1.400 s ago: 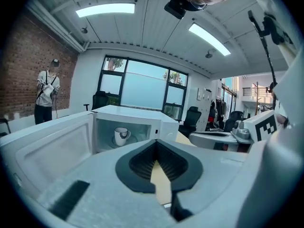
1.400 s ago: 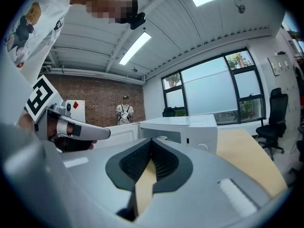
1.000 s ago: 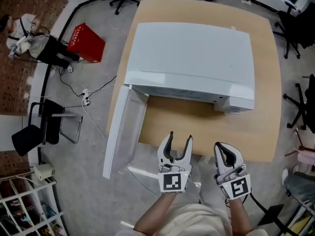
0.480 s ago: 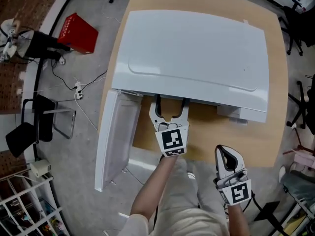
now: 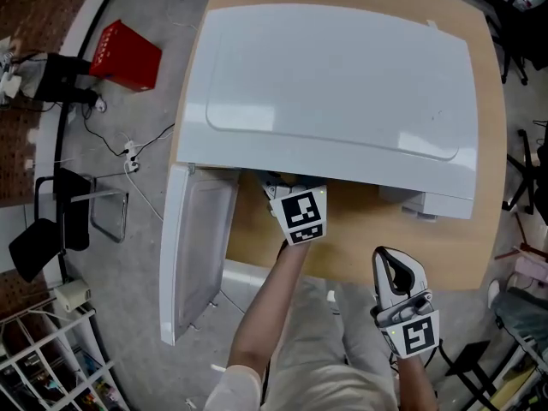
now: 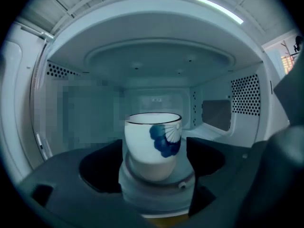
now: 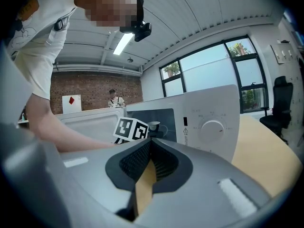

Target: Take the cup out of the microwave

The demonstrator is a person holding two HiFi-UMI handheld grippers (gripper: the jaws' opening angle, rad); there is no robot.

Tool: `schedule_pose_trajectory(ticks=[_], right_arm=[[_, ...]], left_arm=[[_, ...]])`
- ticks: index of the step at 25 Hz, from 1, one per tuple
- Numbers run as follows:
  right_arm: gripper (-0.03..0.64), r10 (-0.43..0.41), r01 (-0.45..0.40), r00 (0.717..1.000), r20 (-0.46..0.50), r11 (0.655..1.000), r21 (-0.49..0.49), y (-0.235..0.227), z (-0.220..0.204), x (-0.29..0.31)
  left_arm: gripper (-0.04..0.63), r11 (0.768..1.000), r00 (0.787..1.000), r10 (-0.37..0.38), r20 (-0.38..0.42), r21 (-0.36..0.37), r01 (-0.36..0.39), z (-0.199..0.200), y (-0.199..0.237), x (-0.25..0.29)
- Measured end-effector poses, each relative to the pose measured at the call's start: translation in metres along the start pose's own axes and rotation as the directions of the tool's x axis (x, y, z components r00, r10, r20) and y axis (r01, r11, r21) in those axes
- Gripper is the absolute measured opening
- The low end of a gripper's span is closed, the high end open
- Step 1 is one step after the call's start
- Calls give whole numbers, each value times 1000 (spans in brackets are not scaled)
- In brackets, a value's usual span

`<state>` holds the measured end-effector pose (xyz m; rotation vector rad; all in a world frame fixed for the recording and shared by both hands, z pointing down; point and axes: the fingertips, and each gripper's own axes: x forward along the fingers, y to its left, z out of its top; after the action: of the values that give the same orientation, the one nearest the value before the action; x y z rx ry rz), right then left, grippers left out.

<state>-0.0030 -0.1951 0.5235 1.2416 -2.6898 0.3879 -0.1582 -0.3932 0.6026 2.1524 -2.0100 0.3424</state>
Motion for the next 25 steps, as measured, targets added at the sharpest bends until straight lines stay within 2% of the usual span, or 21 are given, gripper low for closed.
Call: schedule_pose_trajectory(ticks=[4,7,19,25], right_arm=[[6,-1,1,1000,-7,1000,6,2,-2,0],[6,-7,7,1000,-9,1000,10,2,-5,-1],[6,-15,15,999,-31,1000,-13,1,-5,-6],[5,-26,24,999,-38,997,-72,4,1,-6]], left_arm=[[412,1000,1000,8,-21,29,-7,-6,1,12],[371,998,999,21,-27,59,-19,-8,3,13],[368,997,1000,-19,-10,81,20,-10,-3,-4],[368,997,999,-34,12,66,34,-3,-4,-25]])
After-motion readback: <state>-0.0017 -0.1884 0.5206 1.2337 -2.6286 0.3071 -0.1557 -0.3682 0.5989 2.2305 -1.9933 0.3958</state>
